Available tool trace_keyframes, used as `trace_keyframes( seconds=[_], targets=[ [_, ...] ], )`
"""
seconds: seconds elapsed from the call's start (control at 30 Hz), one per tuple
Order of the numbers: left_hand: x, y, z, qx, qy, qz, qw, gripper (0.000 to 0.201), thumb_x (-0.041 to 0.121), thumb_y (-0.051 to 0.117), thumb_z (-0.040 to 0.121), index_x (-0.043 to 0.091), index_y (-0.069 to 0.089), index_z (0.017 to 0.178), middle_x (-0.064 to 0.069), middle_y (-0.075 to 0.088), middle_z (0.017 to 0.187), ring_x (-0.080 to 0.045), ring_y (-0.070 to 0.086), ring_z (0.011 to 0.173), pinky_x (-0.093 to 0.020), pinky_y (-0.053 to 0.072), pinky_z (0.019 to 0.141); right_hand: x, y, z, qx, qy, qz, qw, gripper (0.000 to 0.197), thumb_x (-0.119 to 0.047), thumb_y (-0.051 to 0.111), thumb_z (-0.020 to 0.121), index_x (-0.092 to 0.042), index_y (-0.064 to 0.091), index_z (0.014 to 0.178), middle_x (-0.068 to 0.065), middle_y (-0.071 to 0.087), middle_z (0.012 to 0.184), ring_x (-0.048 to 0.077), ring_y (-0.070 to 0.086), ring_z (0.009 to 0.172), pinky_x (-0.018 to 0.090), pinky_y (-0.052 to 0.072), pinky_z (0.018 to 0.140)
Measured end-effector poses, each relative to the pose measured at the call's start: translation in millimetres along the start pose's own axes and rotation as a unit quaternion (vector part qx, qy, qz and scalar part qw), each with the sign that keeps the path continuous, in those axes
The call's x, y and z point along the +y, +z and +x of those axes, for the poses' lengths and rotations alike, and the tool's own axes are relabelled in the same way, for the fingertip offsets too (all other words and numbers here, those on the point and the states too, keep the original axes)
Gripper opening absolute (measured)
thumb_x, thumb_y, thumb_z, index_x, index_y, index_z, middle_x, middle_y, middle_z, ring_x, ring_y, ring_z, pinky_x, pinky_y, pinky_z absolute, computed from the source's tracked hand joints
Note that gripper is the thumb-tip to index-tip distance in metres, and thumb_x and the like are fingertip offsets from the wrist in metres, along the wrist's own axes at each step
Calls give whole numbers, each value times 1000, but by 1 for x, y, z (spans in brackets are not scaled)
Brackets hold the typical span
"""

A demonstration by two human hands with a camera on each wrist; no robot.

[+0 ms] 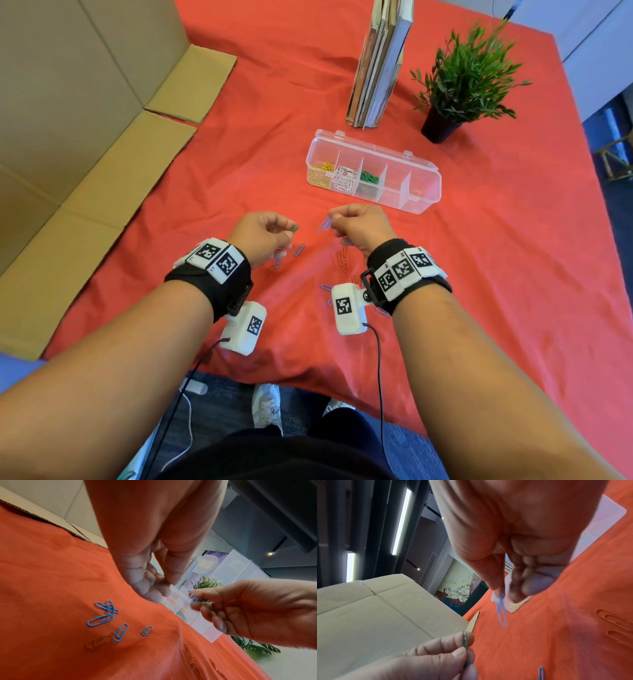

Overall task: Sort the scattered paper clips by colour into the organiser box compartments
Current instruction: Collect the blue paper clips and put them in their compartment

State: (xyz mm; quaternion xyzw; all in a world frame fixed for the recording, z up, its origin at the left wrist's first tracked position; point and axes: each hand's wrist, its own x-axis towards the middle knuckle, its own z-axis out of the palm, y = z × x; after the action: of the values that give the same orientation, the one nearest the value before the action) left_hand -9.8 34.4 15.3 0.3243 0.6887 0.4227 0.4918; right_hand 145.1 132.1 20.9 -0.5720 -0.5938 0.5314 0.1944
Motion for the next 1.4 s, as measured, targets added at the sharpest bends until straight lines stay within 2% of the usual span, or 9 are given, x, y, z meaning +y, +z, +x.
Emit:
trace_keyframes(
  seconds=[0.17, 0.43, 0.63, 0.73, 0.87, 1.03, 1.17, 1.3, 1.4],
  targets=[
    [-3, -7, 1, 25, 13, 38, 999, 29, -3, 63, 79, 24, 54, 77, -2, 60, 65, -11, 58, 51, -24, 50, 55, 4, 20, -1, -35, -44, -56, 997, 20, -11, 57, 87, -6, 69, 103, -9, 56, 68, 7, 51, 61, 19, 42, 60],
    [-4, -2, 7, 36, 23, 41, 998, 30, -1, 67, 77, 24, 50, 83, -2, 62, 78, -21, 58, 63, -34, 54, 66, 0, 37, 3, -75, -56, -132, 987, 21, -15, 56, 84, -23, 56, 65, -4, 55, 61, 17, 53, 64, 31, 45, 65],
    [-33, -29, 15, 125, 45, 134, 982, 25, -8, 54, 79, 10, 64, 92, 5, 59, 71, 5, 55, 54, -11, 44, 60, -32, -34, 48, 200, -84, -150, 965, 21, -20, 52, 86, -12, 71, 85, 8, 70, 85, 22, 62, 80, 27, 48, 75],
    [-52, -41, 13, 160, 17, 183, 970, 23, -5, 57, 79, 10, 68, 92, -7, 67, 81, -9, 61, 71, -23, 49, 78, -42, -57, 66, 254, -70, -168, 950, 26, -19, 50, 87, -6, 70, 97, 14, 70, 104, 31, 63, 101, 33, 48, 87],
    [-63, -48, 9, 158, 0, 211, 965, 24, 0, 63, 77, 12, 70, 97, -10, 72, 93, -23, 66, 88, -26, 47, 85, -39, -51, 72, 184, -20, -211, 960, 38, -9, 48, 87, -4, 61, 122, 12, 61, 129, 26, 56, 120, 27, 42, 101],
    [-61, -46, 12, 126, 6, 252, 959, 24, 9, 65, 78, 18, 70, 100, -5, 71, 96, -20, 65, 91, -22, 44, 83, -15, 1, 45, 69, -69, -216, 971, 23, -11, 51, 87, -12, 72, 99, 5, 71, 105, 17, 63, 94, 23, 47, 86],
    [-54, -36, 20, 94, 63, 312, 943, 32, 8, 64, 79, 17, 69, 109, -9, 67, 101, -24, 64, 96, -23, 43, 88, 13, 45, 29, -42, -73, -332, 939, 23, -12, 55, 86, -10, 70, 104, 12, 67, 111, 27, 60, 108, 27, 43, 92],
    [-54, -25, 25, 37, 101, 368, 923, 42, 9, 66, 78, 19, 64, 119, -14, 55, 115, -27, 54, 107, -26, 36, 95, 28, 71, 16, -70, -109, -397, 909, 41, -26, 64, 80, -20, 59, 120, 14, 45, 122, 35, 48, 112, 33, 41, 100],
    [-57, -23, 27, 20, 98, 401, 911, 43, 15, 71, 73, 22, 67, 115, -12, 53, 114, -31, 53, 107, -33, 39, 99, 32, 77, 6, -85, -151, -435, 884, 36, -24, 64, 79, -18, 57, 113, 12, 43, 119, 33, 43, 110, 38, 43, 96]
  ],
)
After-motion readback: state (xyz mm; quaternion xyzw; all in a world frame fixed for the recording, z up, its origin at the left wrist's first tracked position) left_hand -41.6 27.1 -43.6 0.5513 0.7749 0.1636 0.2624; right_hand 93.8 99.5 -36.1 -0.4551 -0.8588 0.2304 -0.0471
